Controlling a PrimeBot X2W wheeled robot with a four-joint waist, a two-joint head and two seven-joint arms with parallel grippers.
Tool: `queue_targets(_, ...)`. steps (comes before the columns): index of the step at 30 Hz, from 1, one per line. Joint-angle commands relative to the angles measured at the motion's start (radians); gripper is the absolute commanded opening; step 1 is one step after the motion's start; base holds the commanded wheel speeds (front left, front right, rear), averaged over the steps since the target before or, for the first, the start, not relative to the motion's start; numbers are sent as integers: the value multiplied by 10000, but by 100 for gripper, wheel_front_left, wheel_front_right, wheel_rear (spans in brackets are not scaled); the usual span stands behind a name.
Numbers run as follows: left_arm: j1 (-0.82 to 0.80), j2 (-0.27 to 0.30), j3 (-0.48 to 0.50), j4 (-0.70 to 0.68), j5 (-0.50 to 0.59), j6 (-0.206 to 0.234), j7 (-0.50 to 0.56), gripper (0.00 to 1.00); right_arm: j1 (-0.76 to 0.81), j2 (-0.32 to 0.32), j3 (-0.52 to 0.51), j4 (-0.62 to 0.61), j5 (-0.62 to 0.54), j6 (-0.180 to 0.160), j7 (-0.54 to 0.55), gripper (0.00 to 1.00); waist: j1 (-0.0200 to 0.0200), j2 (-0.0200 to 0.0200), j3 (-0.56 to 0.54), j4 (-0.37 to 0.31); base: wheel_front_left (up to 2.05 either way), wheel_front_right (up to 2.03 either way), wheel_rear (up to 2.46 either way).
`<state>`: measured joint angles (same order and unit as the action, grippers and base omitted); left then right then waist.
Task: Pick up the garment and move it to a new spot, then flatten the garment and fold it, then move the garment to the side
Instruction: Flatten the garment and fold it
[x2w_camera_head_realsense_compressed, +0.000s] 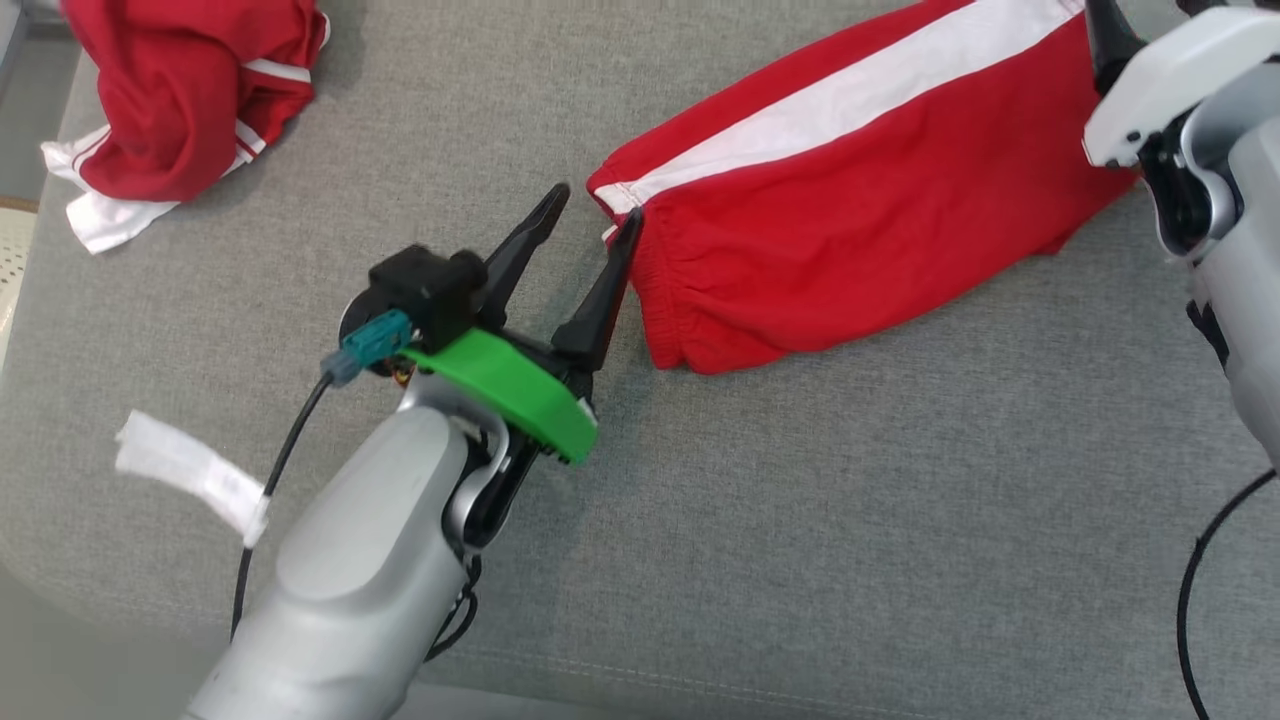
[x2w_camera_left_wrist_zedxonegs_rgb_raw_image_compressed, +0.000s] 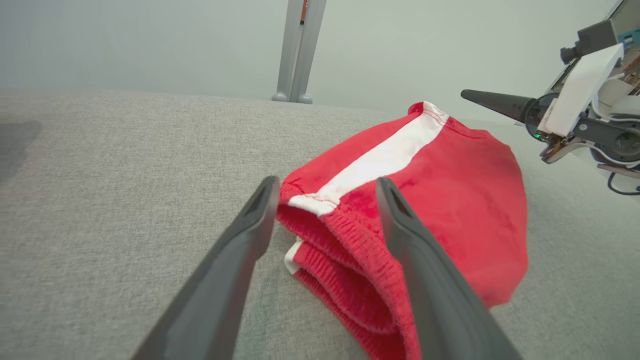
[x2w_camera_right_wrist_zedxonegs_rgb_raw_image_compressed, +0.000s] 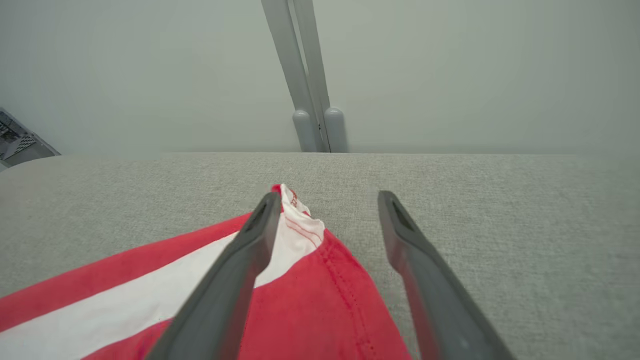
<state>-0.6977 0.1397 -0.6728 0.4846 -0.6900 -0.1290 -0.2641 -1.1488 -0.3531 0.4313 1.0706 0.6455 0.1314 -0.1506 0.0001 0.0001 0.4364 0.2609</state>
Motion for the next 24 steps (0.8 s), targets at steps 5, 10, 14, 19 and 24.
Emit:
queue_targets(5, 1250, 187, 1239, -654, 387, 2, 0, 100, 871, -308, 263, 85, 564, -14, -178, 100, -1, -1, -554, -95, 0, 0, 0)
queue_targets(10, 2338, 224, 2728, -1451, 876, 204, -2, 100, 1551, -425, 487, 91, 1026, -14, -176, 100, -1, -1, -744, -95, 0, 0, 0)
queue_targets(14, 3158, 115, 3981, -1997, 1420, 272, 0, 100, 1952, -439, 591, 188, 1369, -14, -186, 100, -1, -1, -809, -53, 0, 0, 0)
queue_targets(19, 3835, -177, 5116, -2587, 2365, 240, -1, 100, 2231, -399, 582, 288, 1805, -14, -290, 100, -1, -1, -733, 78, 0, 0, 0)
queue_targets(24, 4251, -527, 5767, -3027, 3172, 155, -1, 100, 2356, -292, 576, 400, 2131, -14, -335, 100, -1, -1, -605, 216, 0, 0, 0)
